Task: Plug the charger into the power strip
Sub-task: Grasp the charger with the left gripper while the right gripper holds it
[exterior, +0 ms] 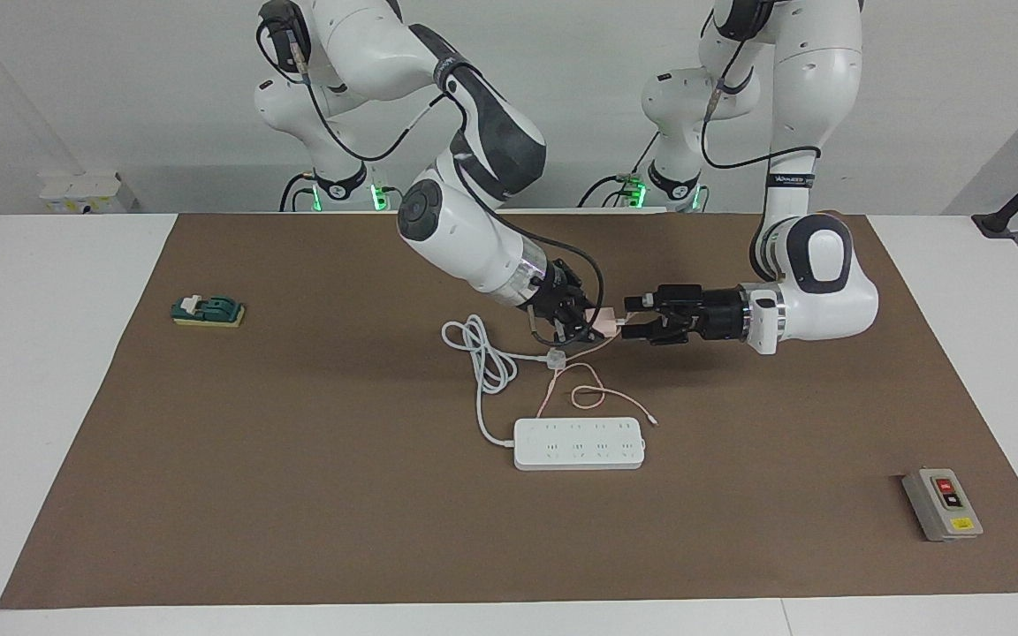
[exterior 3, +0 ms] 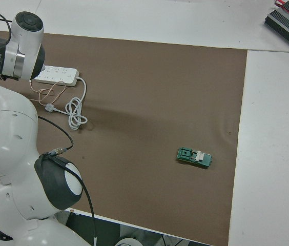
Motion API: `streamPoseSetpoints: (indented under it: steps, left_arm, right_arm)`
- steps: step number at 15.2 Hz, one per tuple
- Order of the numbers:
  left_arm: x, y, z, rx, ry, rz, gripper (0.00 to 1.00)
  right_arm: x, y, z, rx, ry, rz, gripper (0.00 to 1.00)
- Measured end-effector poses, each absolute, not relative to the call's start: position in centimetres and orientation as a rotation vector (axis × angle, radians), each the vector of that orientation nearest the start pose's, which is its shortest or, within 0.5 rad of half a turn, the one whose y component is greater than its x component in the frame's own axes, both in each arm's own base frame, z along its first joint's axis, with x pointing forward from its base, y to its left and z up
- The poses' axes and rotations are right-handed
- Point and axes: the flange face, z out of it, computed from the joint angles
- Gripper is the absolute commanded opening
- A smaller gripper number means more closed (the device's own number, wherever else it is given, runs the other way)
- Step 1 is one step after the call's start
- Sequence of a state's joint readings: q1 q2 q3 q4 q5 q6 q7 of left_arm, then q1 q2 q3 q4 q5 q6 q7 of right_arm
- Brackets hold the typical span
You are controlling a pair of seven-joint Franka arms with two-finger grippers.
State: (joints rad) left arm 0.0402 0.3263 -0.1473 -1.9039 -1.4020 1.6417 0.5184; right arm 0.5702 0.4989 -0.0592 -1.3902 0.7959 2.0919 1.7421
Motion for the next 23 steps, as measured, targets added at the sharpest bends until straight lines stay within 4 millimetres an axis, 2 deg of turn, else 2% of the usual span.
streamPoseSetpoints:
  steps: [2,5,7,9,12,14,18,19,20,23]
  left_arm:
    - [58.4,-16.2,37.1,1.688,-0.014,-0.209,1.00]
    - [58.3,-16.6,37.1,1.676,-0.020,-0.208,0.87]
    - [58.2,-17.0,37.1,1.672,-0.026,-0.211,0.86]
    - [58.0,-17.8,37.1,1.671,-0.037,-0.218,0.72]
    - [57.8,-18.4,37.1,1.670,-0.047,-0.226,0.20]
    - [57.7,-18.2,36.8,1.674,-0.039,-0.224,0.00]
    - [57.6,-18.0,36.6,1.672,-0.048,-0.213,0.00]
    - [57.6,-18.0,36.6,1.672,-0.050,-0.211,0.00]
    - [57.7,-17.9,36.6,1.672,-0.052,-0.208,0.00]
    - [57.9,-17.5,36.8,1.673,-0.064,-0.183,0.00]
  right_arm:
    - [61.2,39.3,45.6,-1.827,1.808,0.735,0.00]
    - [61.2,39.3,45.6,-1.826,1.808,0.734,0.00]
    - [61.2,39.3,45.6,-1.826,1.808,0.734,0.00]
    - [61.2,39.3,45.6,-1.826,1.808,0.734,0.00]
    - [61.2,39.3,45.6,-1.826,1.808,0.735,0.00]
    - [61.3,39.3,45.8,-1.822,1.805,0.735,0.00]
    - [61.2,39.3,45.9,-1.821,1.804,0.736,0.00]
    - [61.2,39.3,45.9,-1.821,1.804,0.735,0.07]
    - [61.3,39.3,45.9,-1.820,1.804,0.735,0.99]
    - [61.2,39.5,45.7,-1.791,1.865,0.731,1.00]
